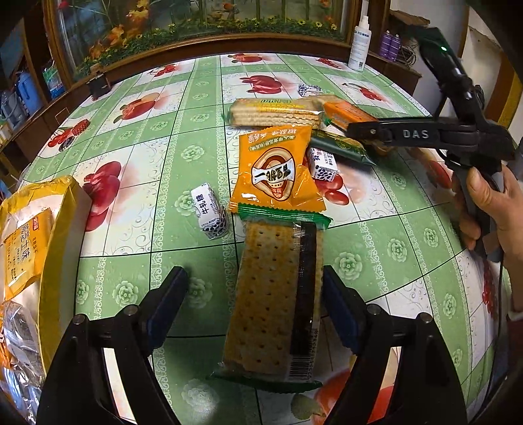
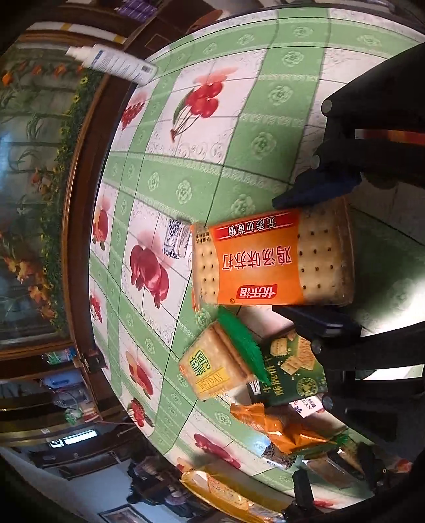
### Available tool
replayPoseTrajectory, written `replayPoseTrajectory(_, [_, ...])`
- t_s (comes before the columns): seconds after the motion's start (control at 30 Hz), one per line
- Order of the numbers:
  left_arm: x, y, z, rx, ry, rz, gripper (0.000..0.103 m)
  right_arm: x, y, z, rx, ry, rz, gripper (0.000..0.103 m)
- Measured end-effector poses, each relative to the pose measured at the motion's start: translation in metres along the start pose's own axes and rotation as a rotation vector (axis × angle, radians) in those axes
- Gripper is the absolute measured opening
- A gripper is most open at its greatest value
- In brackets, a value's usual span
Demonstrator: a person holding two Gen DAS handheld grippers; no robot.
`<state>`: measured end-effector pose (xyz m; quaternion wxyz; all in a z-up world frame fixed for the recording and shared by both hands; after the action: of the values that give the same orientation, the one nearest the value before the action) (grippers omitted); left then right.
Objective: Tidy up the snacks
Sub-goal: 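Grasp the clear cracker sleeve with the left gripper while the right grasps the orange soda cracker pack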
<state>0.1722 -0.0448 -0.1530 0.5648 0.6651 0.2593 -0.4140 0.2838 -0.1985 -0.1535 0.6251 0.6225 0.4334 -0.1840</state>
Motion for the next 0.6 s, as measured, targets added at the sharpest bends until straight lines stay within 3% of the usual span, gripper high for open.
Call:
replayPoseTrajectory(0.03, [-0.002, 0.0, 0.001, 0.002, -0.003, 0.007, 0.072, -0.005, -0.004, 0.003, 0.032, 0.015, 0.008, 0.057])
replayPoseTrajectory(0.1, [-0.005, 0.0, 0.002, 0.005, -0.009, 0.016, 0.049, -0.014, -0.011, 0.008, 0.086, 0.034, 0.023, 0.056])
replayPoseTrajectory(0.13, [-0.006, 0.0, 0.003, 0.006, -0.012, 0.019, 0.045, -0.02, -0.015, 0.009, 0.105, 0.043, 0.032, 0.056])
replayPoseTrajectory(0.4, [-0.018, -0.012, 0.001, -0.043, -0.071, 0.031, 0.045, -0.078, -0.049, -0.003, 0.254, 0.175, 0.118, 0.055])
replayPoseTrajectory(0.6, [-0.047, -0.024, -0.012, -0.094, -0.053, 0.075, 0.045, -0.119, -0.075, -0.033, 0.322, 0.284, 0.191, 0.055])
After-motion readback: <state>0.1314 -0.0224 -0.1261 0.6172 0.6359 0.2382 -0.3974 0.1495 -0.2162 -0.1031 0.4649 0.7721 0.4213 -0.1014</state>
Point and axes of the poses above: each gripper's, at about its wrist camera, not at the fingertips, and x roughly the way its jaws point, z to its right, y to its top, the point moved 7 cm from there along x, roughly the way its jaws point, and after that the axes turned 1 degree about y, right-handed, at the moved point
